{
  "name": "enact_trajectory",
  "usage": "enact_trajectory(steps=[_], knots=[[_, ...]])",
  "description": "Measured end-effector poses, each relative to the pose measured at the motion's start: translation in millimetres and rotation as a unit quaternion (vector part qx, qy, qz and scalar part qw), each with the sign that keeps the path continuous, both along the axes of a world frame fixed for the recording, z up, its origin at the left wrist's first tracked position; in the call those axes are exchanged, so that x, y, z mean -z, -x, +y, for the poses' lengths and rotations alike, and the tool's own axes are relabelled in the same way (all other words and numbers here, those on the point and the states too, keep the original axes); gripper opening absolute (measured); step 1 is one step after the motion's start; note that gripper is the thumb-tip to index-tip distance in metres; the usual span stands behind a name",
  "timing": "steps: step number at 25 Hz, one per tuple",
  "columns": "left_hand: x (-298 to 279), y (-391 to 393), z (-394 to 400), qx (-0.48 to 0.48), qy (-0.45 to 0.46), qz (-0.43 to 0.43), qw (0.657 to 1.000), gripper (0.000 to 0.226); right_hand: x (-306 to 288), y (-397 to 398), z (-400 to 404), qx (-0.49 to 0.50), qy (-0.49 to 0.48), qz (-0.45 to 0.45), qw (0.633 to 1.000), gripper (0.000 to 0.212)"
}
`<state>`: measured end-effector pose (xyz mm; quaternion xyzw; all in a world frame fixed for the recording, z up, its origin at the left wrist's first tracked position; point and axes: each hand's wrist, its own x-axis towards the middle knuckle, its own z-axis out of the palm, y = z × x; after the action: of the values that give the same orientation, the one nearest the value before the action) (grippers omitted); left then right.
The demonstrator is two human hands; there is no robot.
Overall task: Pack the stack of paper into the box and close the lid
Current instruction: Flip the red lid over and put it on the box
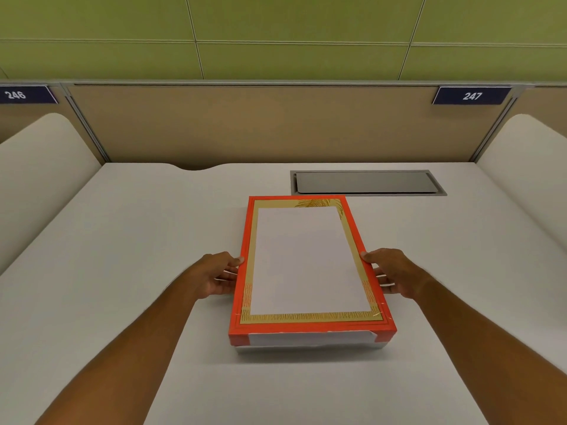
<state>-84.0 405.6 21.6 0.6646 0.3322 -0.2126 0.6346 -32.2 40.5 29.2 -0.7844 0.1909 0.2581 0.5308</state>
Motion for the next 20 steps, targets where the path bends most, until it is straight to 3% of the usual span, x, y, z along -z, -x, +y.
enact_trajectory(steps=[7,11,14,20], knots=[[-0.6,-0.8,-0.1,0.019,0.0,0.034,0.999,0.026,6.2,-6.4,-5.7,-0.008,0.016,0.046,0.999,0.034],[-4.3,-5.7,-4.5,0.004,-0.04,0.013,0.999,0.022,4.9,-12.6,-4.3,-0.006,0.046,0.02,0.999,0.035],[-6.1,-15.2,-6.7,-0.038,-0.061,-0.029,0.997,0.018,0.5,-20.4,-2.9,0.014,0.041,-0.022,0.999,0.028],[-1.1,-22.8,-11.9,-0.063,-0.11,-0.033,0.991,0.016,-0.8,-26.5,0.2,0.039,0.021,-0.007,0.999,0.015]])
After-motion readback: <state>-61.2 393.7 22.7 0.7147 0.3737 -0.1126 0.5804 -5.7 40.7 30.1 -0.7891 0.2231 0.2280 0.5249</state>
